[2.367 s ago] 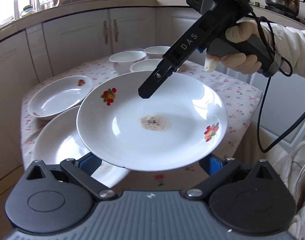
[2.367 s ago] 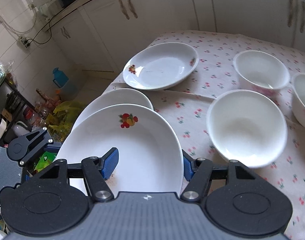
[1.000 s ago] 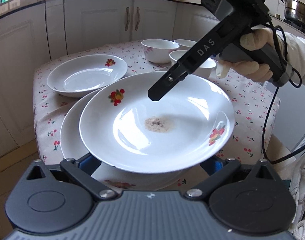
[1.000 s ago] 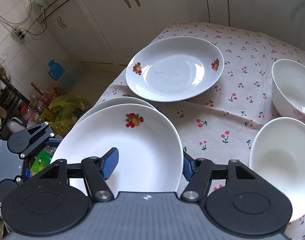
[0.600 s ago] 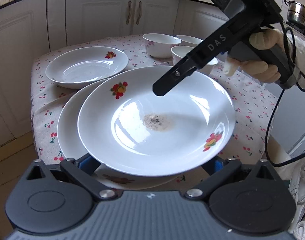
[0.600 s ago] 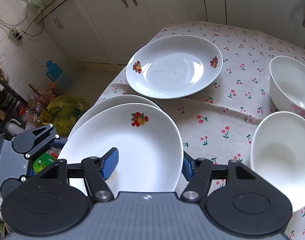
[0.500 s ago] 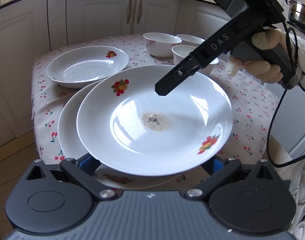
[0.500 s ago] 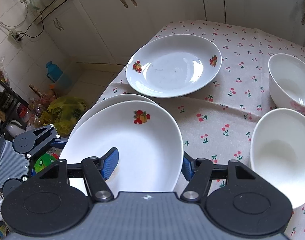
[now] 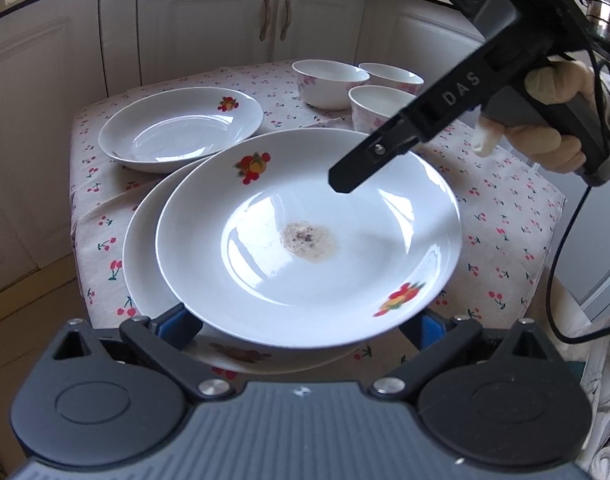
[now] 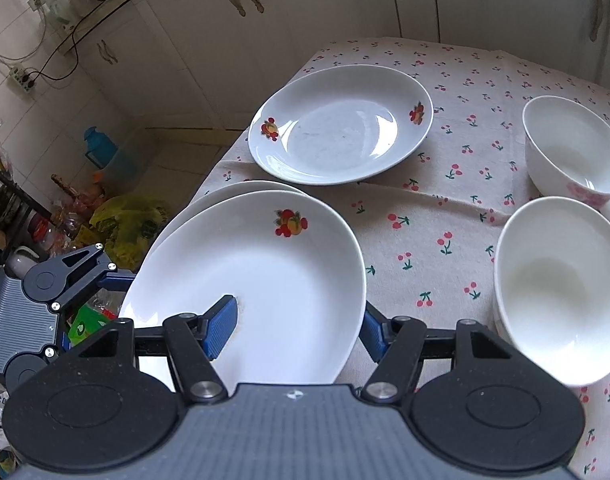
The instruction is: Organize plates and bowls
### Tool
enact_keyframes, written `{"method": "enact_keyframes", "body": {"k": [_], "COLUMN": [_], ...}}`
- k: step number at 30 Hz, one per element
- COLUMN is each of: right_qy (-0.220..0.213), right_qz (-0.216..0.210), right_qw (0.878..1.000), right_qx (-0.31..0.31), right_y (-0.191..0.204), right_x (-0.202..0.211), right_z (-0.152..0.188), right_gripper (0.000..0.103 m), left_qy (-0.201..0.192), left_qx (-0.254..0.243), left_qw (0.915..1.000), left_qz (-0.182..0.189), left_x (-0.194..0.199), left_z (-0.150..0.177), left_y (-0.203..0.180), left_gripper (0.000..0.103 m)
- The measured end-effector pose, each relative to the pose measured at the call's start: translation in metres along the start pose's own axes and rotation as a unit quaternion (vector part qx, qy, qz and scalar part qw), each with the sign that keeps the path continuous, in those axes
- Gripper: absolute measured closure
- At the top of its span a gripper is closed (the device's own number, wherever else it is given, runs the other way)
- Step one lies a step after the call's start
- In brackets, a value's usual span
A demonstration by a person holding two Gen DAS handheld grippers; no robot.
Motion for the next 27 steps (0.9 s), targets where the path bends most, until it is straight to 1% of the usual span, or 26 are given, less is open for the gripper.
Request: {"method": "enact_keyframes", "body": {"k": [16,27], "right_qy": [-0.003,0.001], "right_qz": [0.008,0.013], "right_qw": [1.000,1.000], "right_qx": [-0.010,-0.010], "right_y": [0.001,0.006], "right_x": [0.012,0.015], "right_z": [0.009,0.014], "right_gripper": [0.033,0.033], "left_qy": [0.016,0.010], "left_qx": [0.005,0.022], "left_qw": [0.9998,0.9995], "left_qz": [-0.011,-0.021], "left_x": [-0.001,0.003], "left_z": [-0.003,-0.005], "left_y": [-0.001,-0.001], "left_gripper": [0.001,0.001]}}
Point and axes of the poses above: each gripper's, at about its wrist camera, not at the fingertips, and x roughly against the way its jaws point, y to its left, z to its underside, the point moved 4 cm from there along -x, roughly the way its jaws point, and after that the axes turned 13 degrees about z, right-handed, at the moved point
